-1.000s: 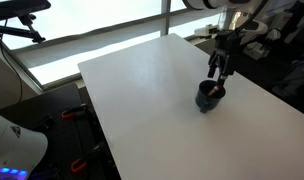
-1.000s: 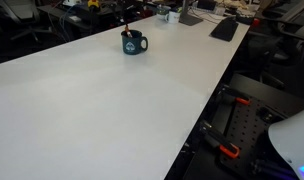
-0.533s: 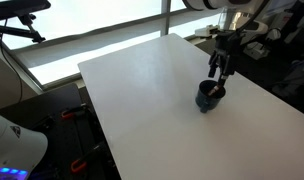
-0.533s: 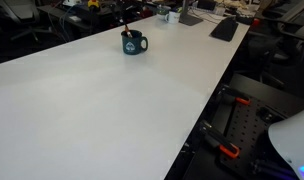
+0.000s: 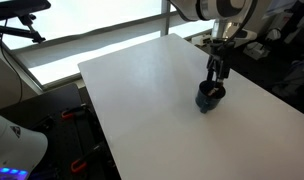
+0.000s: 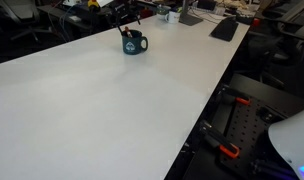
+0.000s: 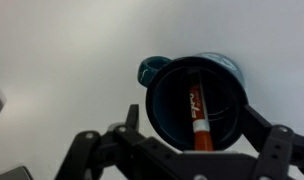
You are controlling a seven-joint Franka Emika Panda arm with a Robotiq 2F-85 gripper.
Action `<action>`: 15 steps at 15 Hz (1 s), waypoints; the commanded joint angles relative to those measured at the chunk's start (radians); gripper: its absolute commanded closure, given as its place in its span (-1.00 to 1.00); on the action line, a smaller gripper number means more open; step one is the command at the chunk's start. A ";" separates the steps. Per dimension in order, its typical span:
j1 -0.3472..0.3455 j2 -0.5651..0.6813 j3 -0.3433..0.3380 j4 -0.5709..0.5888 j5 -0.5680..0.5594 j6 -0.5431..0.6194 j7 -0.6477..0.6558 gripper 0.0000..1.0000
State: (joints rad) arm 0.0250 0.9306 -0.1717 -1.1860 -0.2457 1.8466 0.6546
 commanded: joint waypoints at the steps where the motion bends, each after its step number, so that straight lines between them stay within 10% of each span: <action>1: 0.019 0.063 -0.032 0.080 -0.002 -0.005 0.022 -1.00; 15: -0.014 0.187 -0.045 0.309 0.029 -0.269 -0.022 -1.00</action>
State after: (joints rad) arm 0.0212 1.0686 -0.2107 -0.9873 -0.2426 1.7278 0.6556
